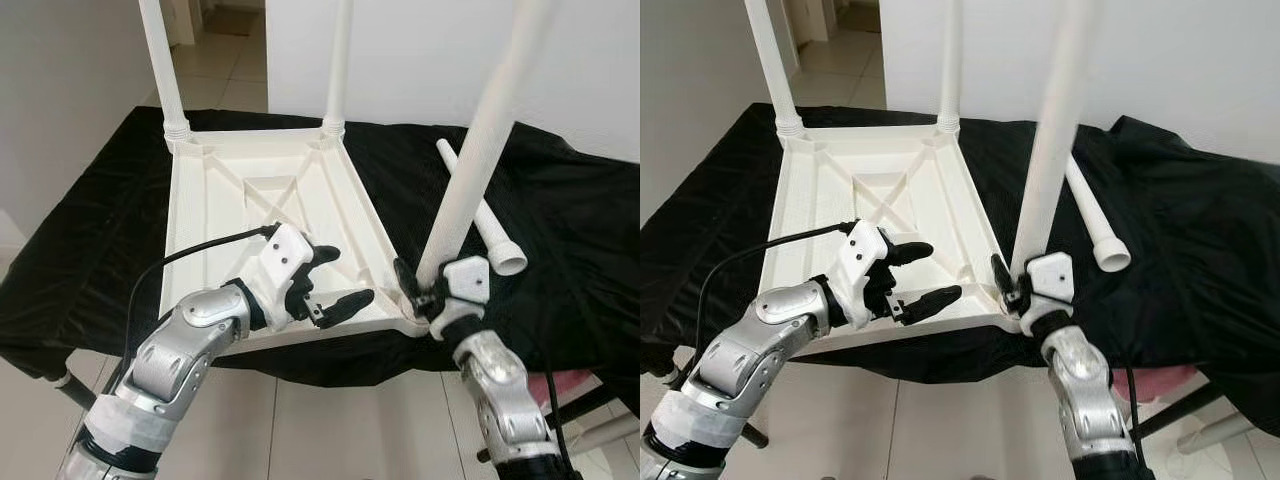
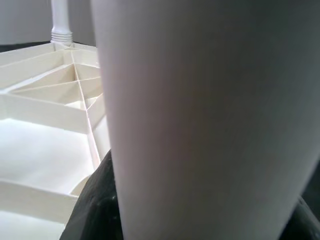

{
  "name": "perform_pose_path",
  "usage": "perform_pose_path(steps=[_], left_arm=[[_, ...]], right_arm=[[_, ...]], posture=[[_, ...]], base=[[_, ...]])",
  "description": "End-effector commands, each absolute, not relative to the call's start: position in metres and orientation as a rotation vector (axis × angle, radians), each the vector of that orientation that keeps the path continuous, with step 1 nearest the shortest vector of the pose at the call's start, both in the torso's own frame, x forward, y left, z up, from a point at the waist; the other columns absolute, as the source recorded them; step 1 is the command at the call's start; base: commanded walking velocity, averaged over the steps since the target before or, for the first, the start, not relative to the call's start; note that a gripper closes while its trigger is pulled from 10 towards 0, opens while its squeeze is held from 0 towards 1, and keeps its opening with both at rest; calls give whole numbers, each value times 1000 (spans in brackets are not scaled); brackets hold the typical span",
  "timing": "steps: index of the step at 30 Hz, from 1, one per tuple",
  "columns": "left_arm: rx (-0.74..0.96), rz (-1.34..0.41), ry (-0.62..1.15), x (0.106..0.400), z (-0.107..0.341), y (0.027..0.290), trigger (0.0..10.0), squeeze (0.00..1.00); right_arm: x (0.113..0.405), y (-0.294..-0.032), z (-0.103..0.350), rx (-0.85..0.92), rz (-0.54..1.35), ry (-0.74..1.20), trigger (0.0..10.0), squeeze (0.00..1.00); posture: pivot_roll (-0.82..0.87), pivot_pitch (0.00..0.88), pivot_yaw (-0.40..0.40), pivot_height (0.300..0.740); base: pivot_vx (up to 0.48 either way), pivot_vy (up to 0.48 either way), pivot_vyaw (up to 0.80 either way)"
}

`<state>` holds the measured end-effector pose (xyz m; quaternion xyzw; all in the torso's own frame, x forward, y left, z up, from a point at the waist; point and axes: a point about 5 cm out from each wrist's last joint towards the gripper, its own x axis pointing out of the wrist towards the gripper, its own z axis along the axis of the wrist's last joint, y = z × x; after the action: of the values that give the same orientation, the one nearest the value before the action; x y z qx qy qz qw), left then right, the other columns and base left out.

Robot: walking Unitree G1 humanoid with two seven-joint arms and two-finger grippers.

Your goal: Building children table

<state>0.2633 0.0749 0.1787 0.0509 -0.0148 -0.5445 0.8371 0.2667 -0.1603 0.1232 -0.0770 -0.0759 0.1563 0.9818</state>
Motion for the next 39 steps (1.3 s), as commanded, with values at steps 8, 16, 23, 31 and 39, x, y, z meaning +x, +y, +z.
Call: perform_pose_path(steps=[8, 16, 23, 31, 39], left_arm=[[119, -1186, -43, 263, 183, 74, 10000, 0], [125, -1180, -46, 264, 184, 75, 10000, 0], [126, -1177, -47, 264, 184, 76, 10000, 0], [127, -1172, -49, 264, 184, 77, 10000, 0], [128, -1174, -49, 264, 184, 76, 10000, 0]], right_arm=[[263, -169, 101, -131, 317, -22, 10000, 0], [271, -169, 98, -9, 265, 61, 10000, 0], [272, -173, 94, 1, 233, 77, 10000, 0], [265, -174, 87, 77, 204, 100, 10000, 0], [260, -169, 85, 19, 205, 91, 10000, 0]], posture=[[-29, 14, -33, 740], [-30, 14, -28, 740], [-30, 14, -30, 740], [-30, 17, -32, 740], [-36, 21, -28, 740]], base=[[0, 0, 0], [0, 0, 0], [0, 0, 0], [0, 0, 0], [0, 0, 0]])
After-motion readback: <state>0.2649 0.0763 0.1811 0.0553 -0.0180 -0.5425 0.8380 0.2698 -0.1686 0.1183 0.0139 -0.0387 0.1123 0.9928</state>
